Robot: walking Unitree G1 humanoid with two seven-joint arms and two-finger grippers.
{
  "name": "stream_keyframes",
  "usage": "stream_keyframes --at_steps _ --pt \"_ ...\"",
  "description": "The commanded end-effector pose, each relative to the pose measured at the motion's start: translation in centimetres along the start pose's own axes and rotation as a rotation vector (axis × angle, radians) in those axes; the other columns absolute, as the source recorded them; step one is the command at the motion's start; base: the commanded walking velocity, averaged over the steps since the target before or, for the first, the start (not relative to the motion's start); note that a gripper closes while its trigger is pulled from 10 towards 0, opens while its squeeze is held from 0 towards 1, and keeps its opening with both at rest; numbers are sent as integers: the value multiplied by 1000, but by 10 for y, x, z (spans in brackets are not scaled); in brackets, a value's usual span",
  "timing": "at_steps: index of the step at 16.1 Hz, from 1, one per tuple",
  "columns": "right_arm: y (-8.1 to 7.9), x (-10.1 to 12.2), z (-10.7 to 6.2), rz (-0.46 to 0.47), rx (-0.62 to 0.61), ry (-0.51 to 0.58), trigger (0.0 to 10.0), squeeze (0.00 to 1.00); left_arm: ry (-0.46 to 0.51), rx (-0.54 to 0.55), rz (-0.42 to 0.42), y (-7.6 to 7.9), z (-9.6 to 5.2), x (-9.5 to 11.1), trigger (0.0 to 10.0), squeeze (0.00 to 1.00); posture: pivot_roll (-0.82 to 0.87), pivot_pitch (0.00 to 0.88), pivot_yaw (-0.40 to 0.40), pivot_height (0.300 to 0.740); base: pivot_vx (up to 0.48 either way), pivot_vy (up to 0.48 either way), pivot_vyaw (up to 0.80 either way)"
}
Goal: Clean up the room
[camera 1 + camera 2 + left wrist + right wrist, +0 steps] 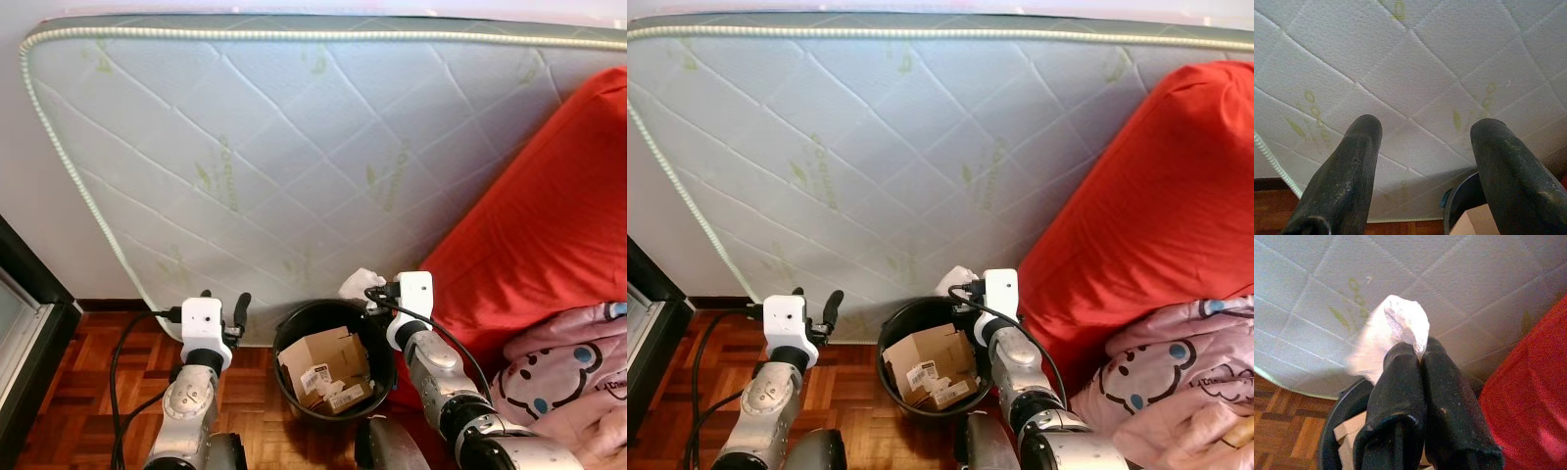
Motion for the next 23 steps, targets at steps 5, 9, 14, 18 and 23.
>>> stream_keyframes --at_steps 5,9,14,18,23 --pt "15 8 3 7 -64 -28 10000 0 -5 -13 2 1 -7 -2 10000 0 -24 132 -90 618 0 0 0" --pt "12 -15 -1 -12 -70 -112 10000 0 34 -43 14 5 -2 11 10000 0 12 187 -99 618 0 0 0" --pt "4 -30 -2 9 -59 -166 10000 0 44 -18 -2 2 -18 16 10000 0 40 263 -102 618 0 0 0" --pt "-5 -37 -3 -11 -41 -185 10000 0 31 -13 6 -3 -34 15 10000 0 66 312 -96 618 0 0 0" --pt "-4 -35 -3 15 -49 -168 10000 1000 7 -28 4 1 -39 15 10000 0 59 318 -92 618 0 0 0"
Point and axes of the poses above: a point about 5 cm out from each wrist's last joint towards the gripper, its own z axis pointing out of the wrist towards the gripper, its own x axis along the axis of the wrist's last joint, y = z × x, the point moved 6 cm from there along z, pointing out of the wrist towards the gripper, and after that the axes turned 8 degrees about z, right-handed, at the moved point
